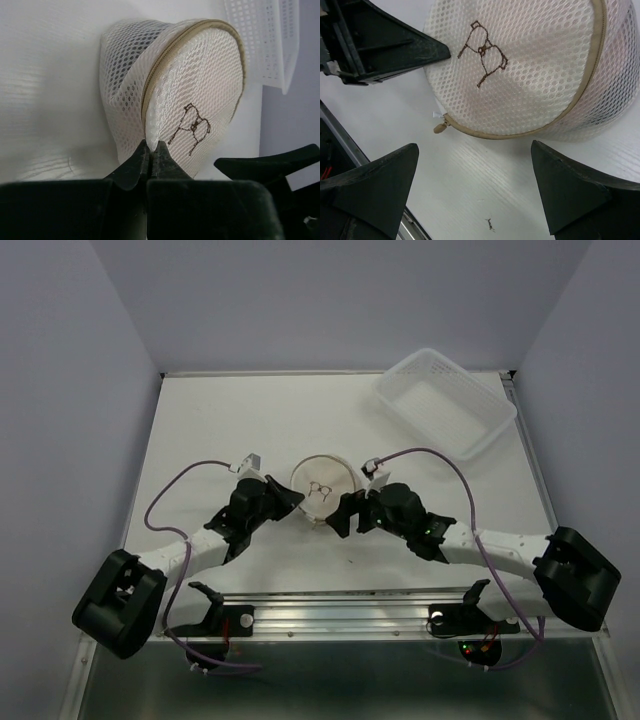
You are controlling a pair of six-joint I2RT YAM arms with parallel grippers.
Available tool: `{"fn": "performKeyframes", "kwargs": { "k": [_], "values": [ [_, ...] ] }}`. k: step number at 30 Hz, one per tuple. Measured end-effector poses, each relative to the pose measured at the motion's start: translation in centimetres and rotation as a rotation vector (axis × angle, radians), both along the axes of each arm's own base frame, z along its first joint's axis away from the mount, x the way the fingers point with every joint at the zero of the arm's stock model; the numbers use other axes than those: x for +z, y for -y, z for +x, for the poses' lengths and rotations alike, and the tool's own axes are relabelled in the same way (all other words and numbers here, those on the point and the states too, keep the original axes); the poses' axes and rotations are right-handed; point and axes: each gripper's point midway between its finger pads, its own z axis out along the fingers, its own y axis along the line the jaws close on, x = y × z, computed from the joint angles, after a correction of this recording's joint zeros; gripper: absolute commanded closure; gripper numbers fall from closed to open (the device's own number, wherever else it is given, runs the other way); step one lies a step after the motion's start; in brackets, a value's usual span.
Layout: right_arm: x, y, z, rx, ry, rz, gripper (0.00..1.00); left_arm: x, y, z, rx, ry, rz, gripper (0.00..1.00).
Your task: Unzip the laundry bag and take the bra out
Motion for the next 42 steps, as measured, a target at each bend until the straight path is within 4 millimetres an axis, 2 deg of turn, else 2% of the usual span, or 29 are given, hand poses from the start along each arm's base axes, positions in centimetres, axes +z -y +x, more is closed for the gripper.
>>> {"fn": "performKeyframes", "kwargs": {
  "k": [4,10,16,24,28,30,38,42],
  "values": [
    [-1.0,-0.2,-0.3,0.011,-0.023,-0.016,0.02,2.1,0.6,-0.3,0.012,0.042,-0.046,1.0],
    [-1.8,-0.7,-1.0,0.028,-0.038,-0.034,0.12,4.8,1.1,-0.8,0.072,0.089,-0.087,1.0],
    [-1.8,-1.7,-1.6,0.026,-0.045,-0.037,0.22,4.5,0.8,-0.7,0.141,0.075,-0.079,1.0],
    [-0.1,-3.5,-1.4,-0.006,-0.033,-0.002,0.34,4.4,1.1,-0.5,0.171,0.066,-0.068,1.0],
    [-0.1,-4.3,-1.5,-0.012,-0.038,0.001,0.41,4.5,1.3,-0.4,0.175,0.069,-0.064,1.0],
    [-0.3,-4.5,-1.4,-0.024,-0.042,-0.004,0.48,4.5,1.3,-0.4,0.175,0.069,-0.064,1.0],
    [-1.8,-4.0,-0.8,-0.088,-0.074,-0.036,0.58,4.6,1.3,-0.4,0.177,0.073,-0.064,1.0],
    [-1.9,-3.8,-0.6,-0.104,-0.076,-0.043,0.67,4.6,1.4,-0.5,0.176,0.073,-0.063,1.0]
  ]
}}
